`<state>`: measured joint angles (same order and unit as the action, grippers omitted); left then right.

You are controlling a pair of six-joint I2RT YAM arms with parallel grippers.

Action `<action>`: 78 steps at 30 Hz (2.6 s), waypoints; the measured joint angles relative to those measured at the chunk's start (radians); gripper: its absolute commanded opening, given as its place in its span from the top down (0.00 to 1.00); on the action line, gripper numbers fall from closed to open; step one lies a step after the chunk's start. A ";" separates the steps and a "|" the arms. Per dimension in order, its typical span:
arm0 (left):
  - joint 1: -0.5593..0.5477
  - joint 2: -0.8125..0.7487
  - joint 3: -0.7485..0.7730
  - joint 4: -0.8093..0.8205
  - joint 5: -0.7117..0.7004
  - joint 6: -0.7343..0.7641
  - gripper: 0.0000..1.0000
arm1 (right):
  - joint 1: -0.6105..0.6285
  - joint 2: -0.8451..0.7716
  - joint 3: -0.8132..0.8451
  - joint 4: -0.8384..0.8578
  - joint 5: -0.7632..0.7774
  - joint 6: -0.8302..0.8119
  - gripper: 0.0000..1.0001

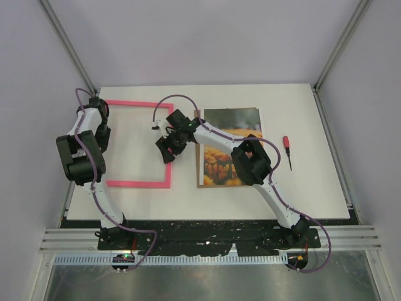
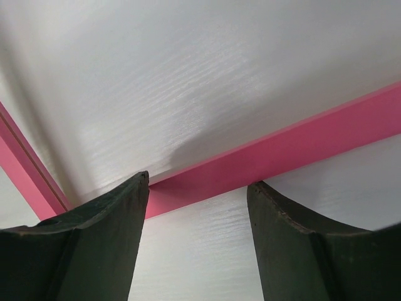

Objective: Take the photo out of the frame
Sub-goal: Place the photo frame item at the center of the board, then adjust the photo frame item at the center of the board.

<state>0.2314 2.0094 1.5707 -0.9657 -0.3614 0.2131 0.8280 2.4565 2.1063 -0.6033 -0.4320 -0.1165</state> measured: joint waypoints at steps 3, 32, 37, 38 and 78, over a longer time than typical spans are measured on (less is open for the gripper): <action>0.000 0.000 -0.001 -0.002 0.000 0.000 0.59 | 0.000 0.000 0.000 0.002 0.004 0.021 0.40; -0.027 0.015 0.001 -0.072 0.172 -0.056 0.59 | 0.061 -0.008 -0.001 0.086 -0.091 0.109 0.59; -0.028 0.010 -0.025 -0.053 0.160 -0.052 0.57 | 0.044 -0.023 -0.037 0.088 -0.097 0.086 0.50; -0.029 0.010 -0.027 -0.052 0.156 -0.051 0.57 | 0.039 -0.037 -0.061 0.084 -0.098 0.079 0.48; -0.089 0.062 0.047 -0.138 -0.072 -0.042 0.48 | 0.017 -0.093 -0.124 -0.127 0.045 -0.267 0.41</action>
<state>0.1429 2.0716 1.6173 -1.1042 -0.4339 0.1715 0.8448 2.3631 1.9820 -0.7303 -0.3870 -0.3836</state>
